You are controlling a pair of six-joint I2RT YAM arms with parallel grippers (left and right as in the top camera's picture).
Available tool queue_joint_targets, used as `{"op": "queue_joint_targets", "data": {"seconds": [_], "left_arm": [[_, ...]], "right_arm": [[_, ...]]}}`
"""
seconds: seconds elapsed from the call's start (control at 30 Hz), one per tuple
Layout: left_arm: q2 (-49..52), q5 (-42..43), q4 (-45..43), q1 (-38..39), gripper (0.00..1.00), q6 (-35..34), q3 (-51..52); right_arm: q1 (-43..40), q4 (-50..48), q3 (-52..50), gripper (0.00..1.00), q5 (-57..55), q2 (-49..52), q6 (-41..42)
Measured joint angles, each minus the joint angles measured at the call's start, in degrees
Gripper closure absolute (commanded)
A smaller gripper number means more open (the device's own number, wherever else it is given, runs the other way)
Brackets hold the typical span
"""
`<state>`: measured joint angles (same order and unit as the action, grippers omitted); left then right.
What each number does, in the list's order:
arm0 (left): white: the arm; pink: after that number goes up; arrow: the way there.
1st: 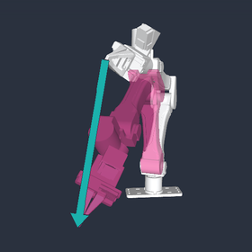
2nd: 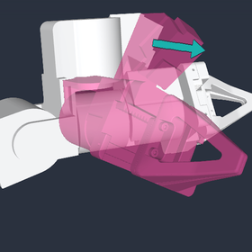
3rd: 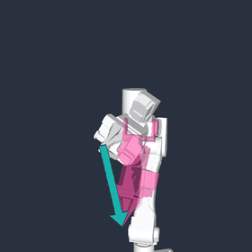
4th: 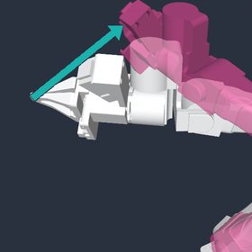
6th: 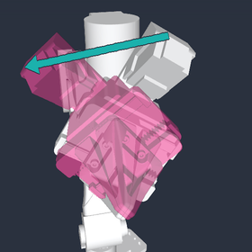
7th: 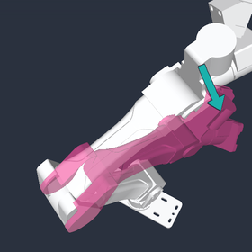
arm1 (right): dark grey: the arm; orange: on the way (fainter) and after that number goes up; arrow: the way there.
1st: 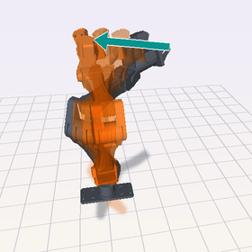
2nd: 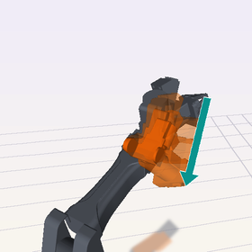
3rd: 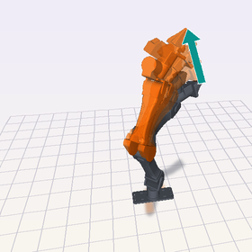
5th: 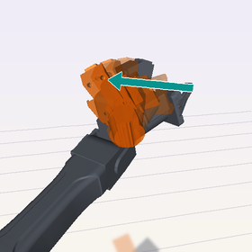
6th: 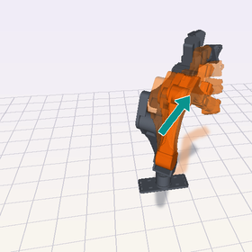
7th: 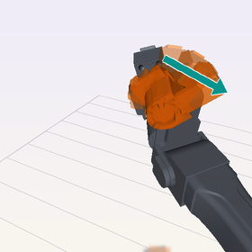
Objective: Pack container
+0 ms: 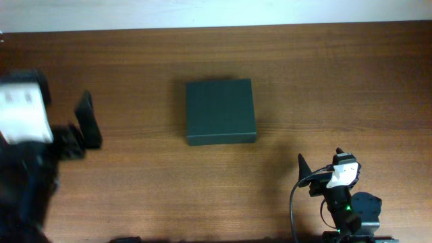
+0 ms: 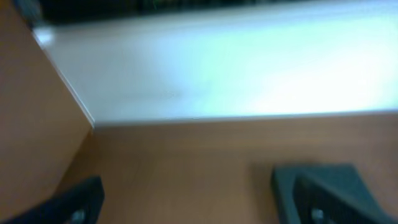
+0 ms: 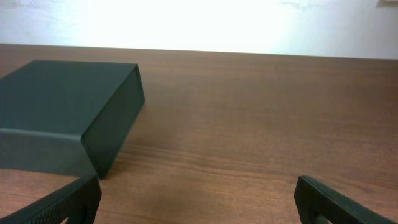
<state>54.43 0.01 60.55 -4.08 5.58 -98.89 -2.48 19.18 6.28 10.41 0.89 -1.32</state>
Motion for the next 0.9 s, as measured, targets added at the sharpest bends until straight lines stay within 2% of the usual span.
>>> {"op": "queue_joint_targets", "data": {"seconds": [0.23,0.47,0.63,0.9], "left_arm": [[-18.49,3.28,-25.27,3.19,0.01,-1.49,35.78],[-32.57,4.28,-40.37,3.37,0.01,-2.25,61.96],[-41.92,4.37,-44.15,3.37,0.01,-2.43,75.58],[-51.12,4.48,-44.61,3.37,0.01,-2.43,86.77]], "right_arm": [[0.0,-0.17,-0.09,0.01,0.0,0.0,-0.02],[0.0,-0.31,-0.09,0.01,-0.02,0.0,-0.04],[0.0,-0.31,-0.09,0.01,-0.02,0.02,-0.02],[0.0,-0.31,-0.09,0.01,-0.02,0.0,0.02]]}}
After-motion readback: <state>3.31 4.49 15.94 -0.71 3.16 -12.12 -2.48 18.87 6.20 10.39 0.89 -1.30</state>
